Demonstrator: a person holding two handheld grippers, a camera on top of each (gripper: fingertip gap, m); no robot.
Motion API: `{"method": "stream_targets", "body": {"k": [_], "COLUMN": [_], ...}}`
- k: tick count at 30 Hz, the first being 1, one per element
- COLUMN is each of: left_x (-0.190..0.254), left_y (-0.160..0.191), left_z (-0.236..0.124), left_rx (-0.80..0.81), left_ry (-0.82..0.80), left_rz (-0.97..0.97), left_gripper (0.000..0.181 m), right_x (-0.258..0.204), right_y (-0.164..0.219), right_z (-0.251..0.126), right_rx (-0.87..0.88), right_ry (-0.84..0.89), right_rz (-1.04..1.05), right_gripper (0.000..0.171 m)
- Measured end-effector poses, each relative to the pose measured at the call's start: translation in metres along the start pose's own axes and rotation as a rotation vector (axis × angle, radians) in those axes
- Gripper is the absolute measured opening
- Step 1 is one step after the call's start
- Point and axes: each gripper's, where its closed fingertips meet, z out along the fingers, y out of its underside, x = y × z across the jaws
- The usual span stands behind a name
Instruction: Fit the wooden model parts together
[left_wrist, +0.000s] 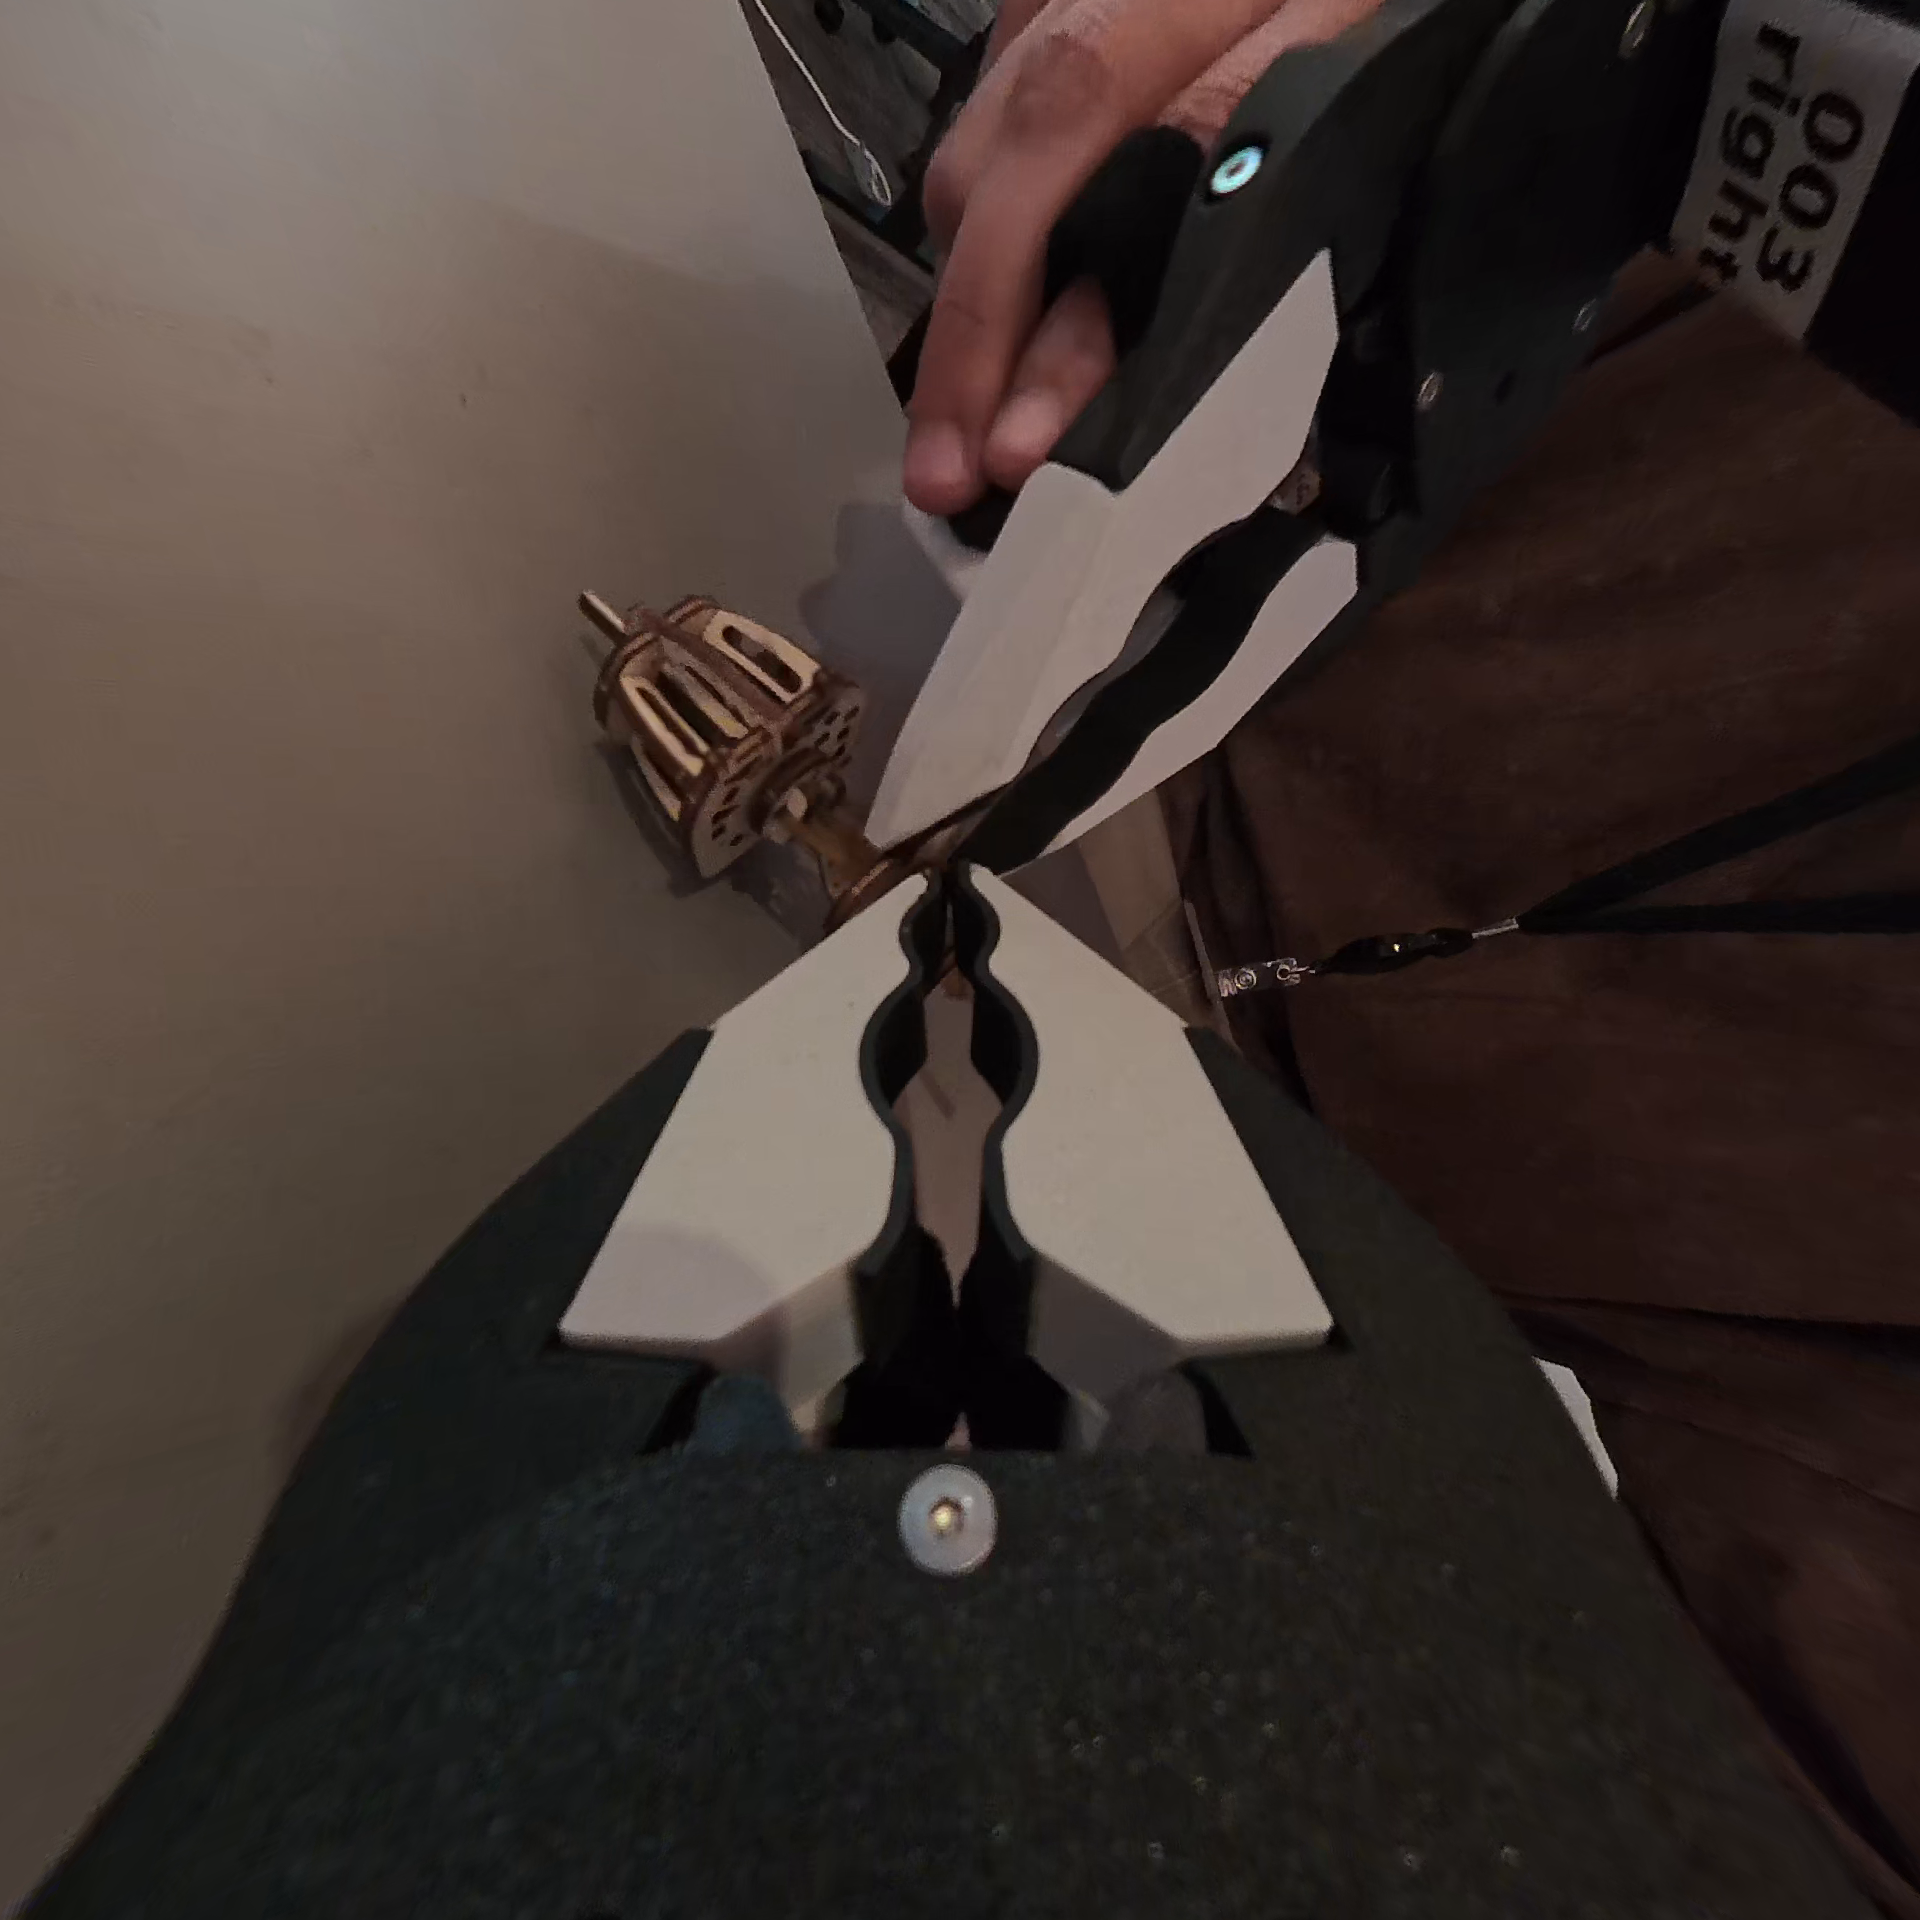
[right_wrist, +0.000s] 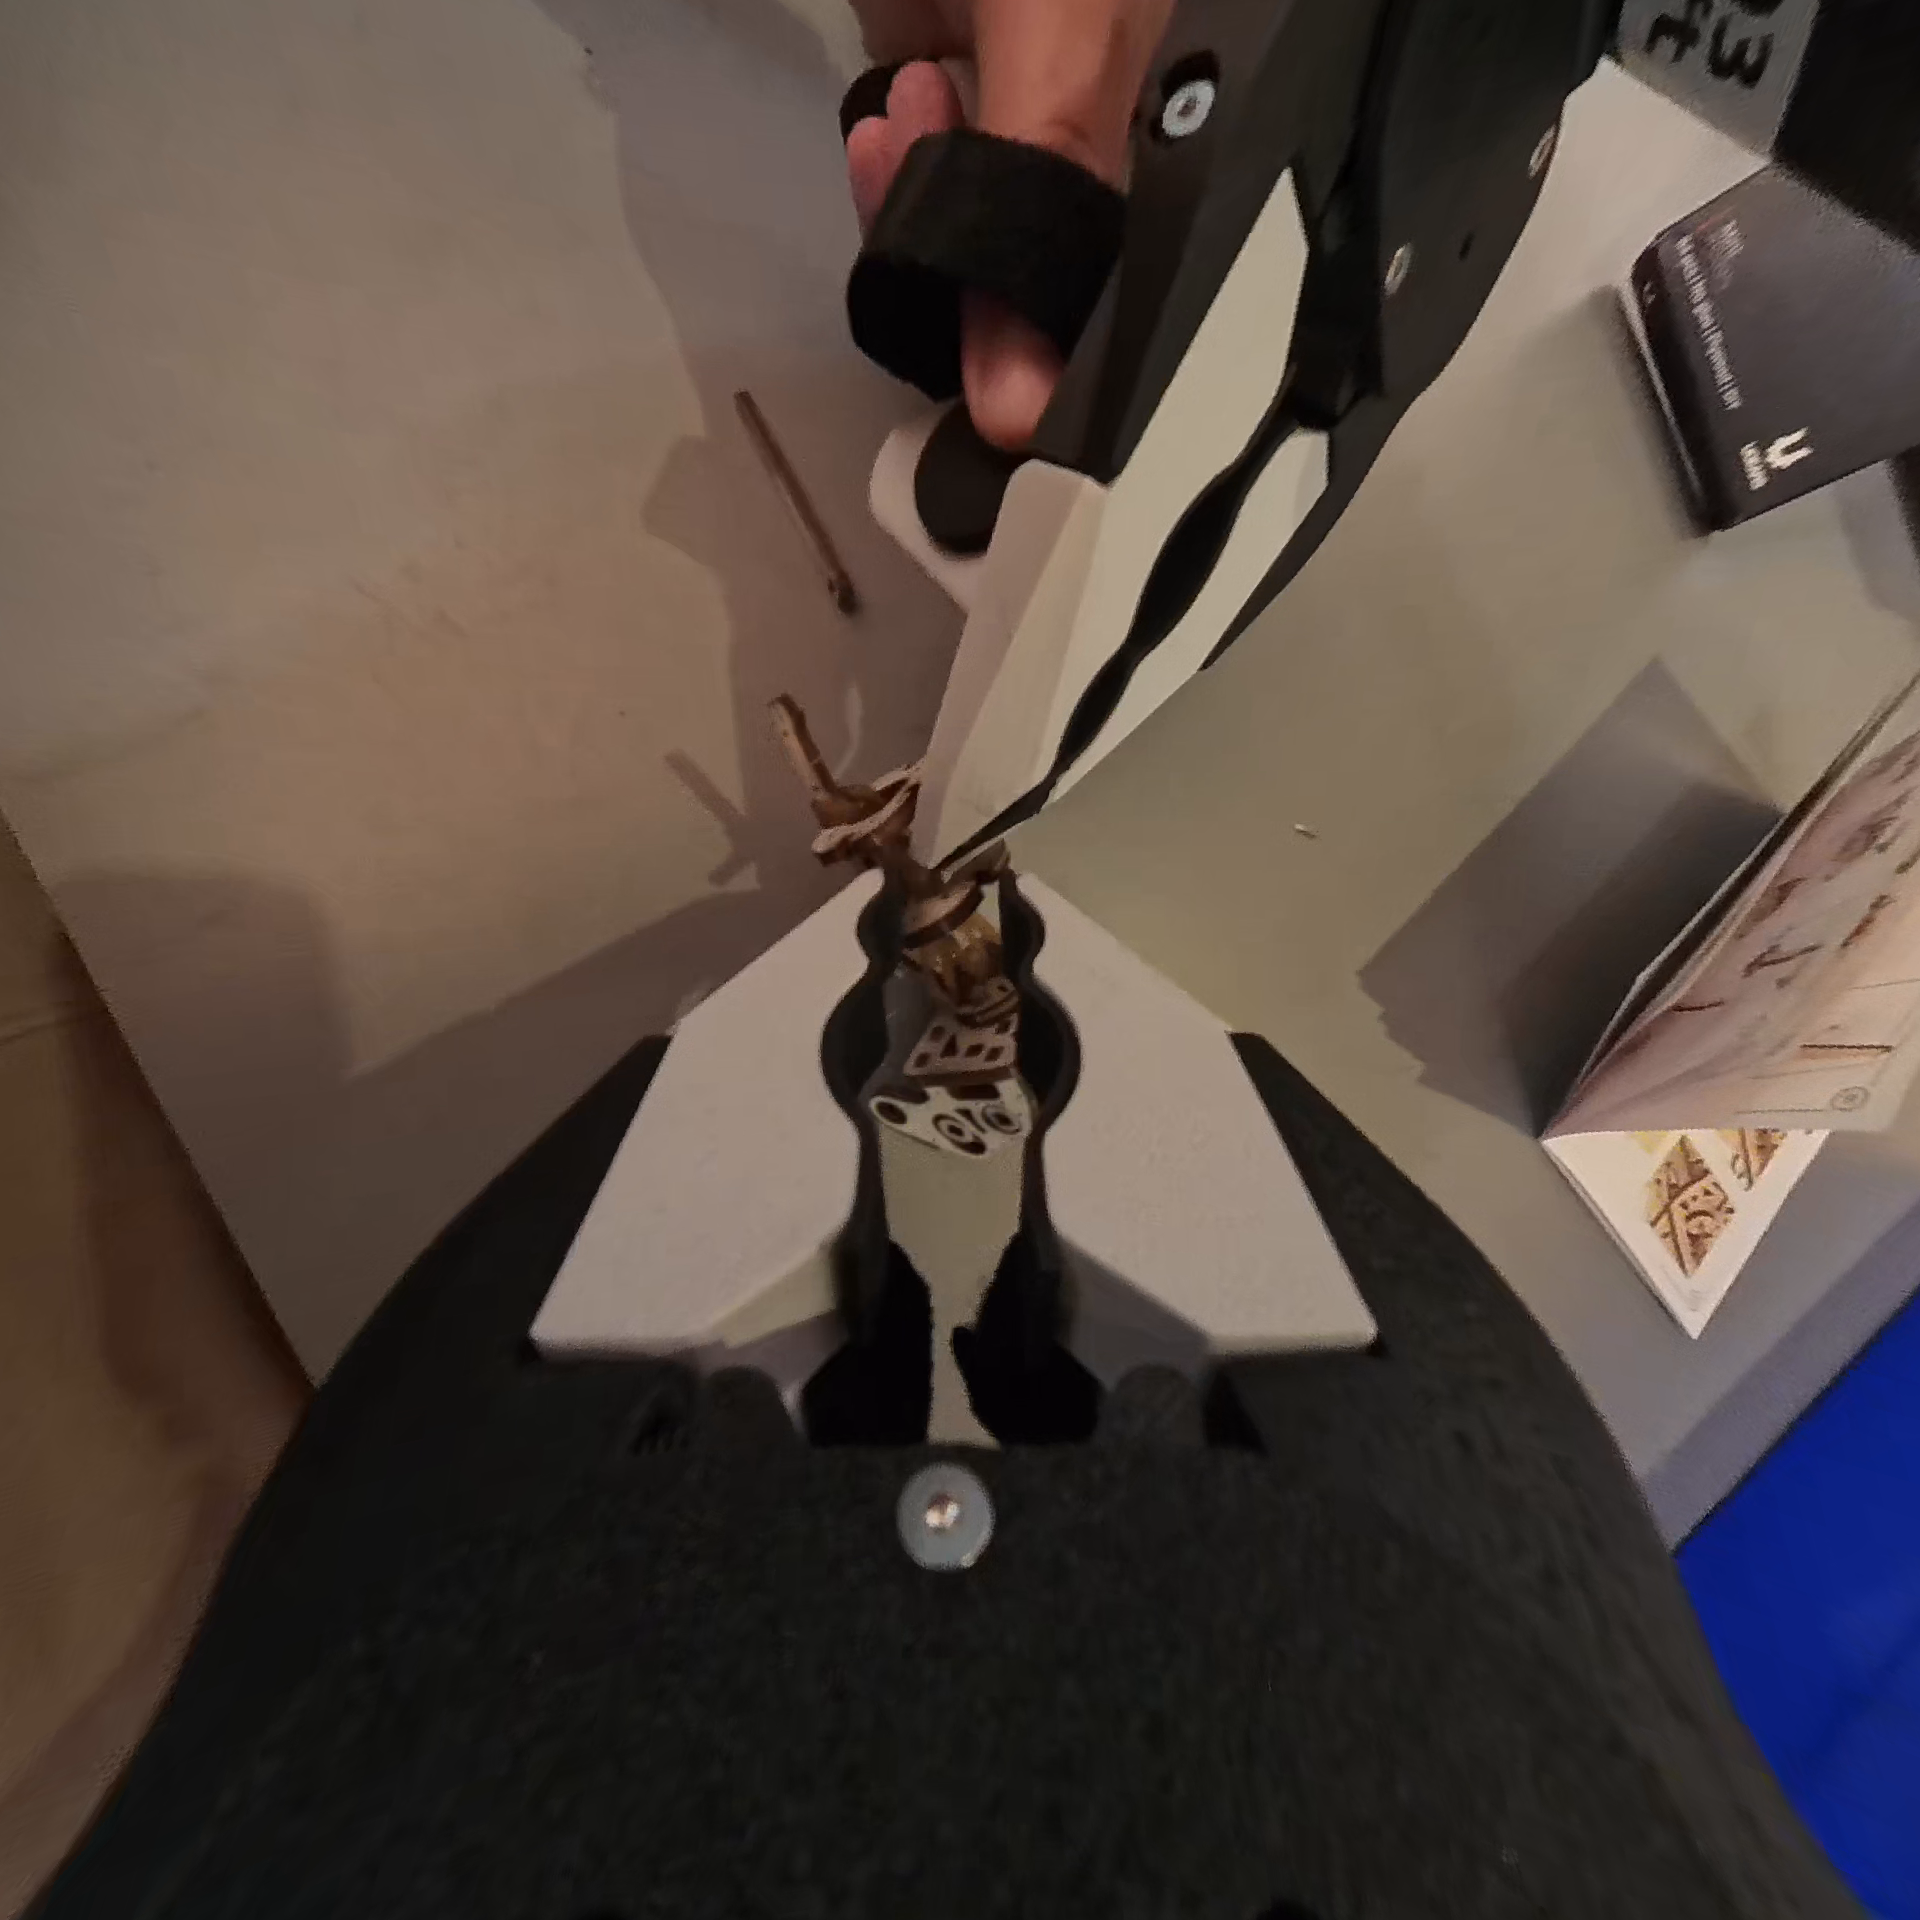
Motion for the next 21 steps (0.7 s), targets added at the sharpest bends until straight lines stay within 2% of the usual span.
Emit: {"method": "stream_targets", "body": {"k": [1, 10, 21], "left_x": [0.001, 0.005, 0.002], "left_y": [-0.001, -0.006, 0.002], "left_z": [0.000, -0.007, -0.013], "left_rx": [0.004, 0.056, 0.075], "left_ry": [0.003, 0.022, 0.008], "left_rz": [0.001, 0.003, -0.018], "left_gripper": [0.000, 0.000, 0.000], "right_x": [0.000, 0.004, 0.000], "right_y": [-0.003, -0.014, -0.012], "right_z": [-0.002, -0.004, 0.005], "right_rx": [0.016, 0.108, 0.108], "right_ry": [0.002, 0.090, 0.045], "right_rz": [-0.002, -0.083, -0.080], "right_gripper": [0.017, 0.014, 0.013]}}
